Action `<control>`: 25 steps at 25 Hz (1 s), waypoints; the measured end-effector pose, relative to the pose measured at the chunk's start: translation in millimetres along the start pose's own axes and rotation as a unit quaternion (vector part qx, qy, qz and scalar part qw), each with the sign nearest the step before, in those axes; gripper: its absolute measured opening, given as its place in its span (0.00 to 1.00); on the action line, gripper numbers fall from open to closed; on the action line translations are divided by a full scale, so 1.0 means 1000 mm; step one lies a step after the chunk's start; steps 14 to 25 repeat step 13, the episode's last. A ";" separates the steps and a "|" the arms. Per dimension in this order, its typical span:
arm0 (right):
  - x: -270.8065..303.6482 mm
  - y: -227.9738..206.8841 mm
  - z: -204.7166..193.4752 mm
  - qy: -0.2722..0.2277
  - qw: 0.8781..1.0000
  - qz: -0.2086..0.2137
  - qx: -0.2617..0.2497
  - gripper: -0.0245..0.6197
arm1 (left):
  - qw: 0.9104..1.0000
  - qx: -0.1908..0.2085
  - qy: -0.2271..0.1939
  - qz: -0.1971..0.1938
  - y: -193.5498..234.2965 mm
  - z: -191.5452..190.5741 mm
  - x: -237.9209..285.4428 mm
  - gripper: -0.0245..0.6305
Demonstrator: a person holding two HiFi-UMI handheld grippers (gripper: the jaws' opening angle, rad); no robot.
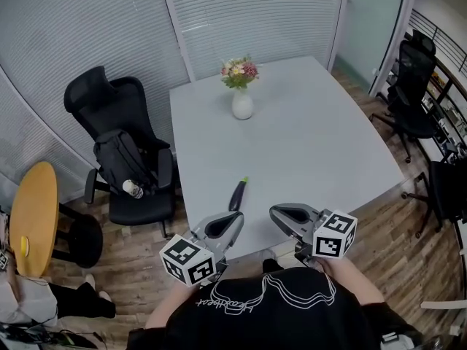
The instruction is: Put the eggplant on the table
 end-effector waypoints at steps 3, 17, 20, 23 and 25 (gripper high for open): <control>-0.002 0.001 -0.001 0.003 1.000 -0.005 -0.003 0.05 | 1.000 -0.002 0.001 0.000 -0.001 -0.003 0.000 0.06; -0.006 -0.003 -0.004 0.009 1.000 -0.006 -0.007 0.05 | 1.000 -0.026 0.004 0.005 0.001 -0.010 0.008 0.06; -0.006 -0.003 -0.004 0.009 1.000 -0.006 -0.007 0.05 | 1.000 -0.026 0.004 0.005 0.001 -0.010 0.008 0.06; -0.006 -0.003 -0.004 0.009 1.000 -0.006 -0.007 0.05 | 1.000 -0.026 0.004 0.005 0.001 -0.010 0.008 0.06; -0.006 -0.003 -0.004 0.009 1.000 -0.006 -0.007 0.05 | 1.000 -0.026 0.004 0.005 0.001 -0.010 0.008 0.06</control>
Point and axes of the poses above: the fingertips, and each gripper's own axes: x forward along the fingers, y to its left, z out of its top, the point moved 9 cm from there along -x, backward along the fingers, and after that the axes turned 11 degrees about x, right-handed, at the moved point
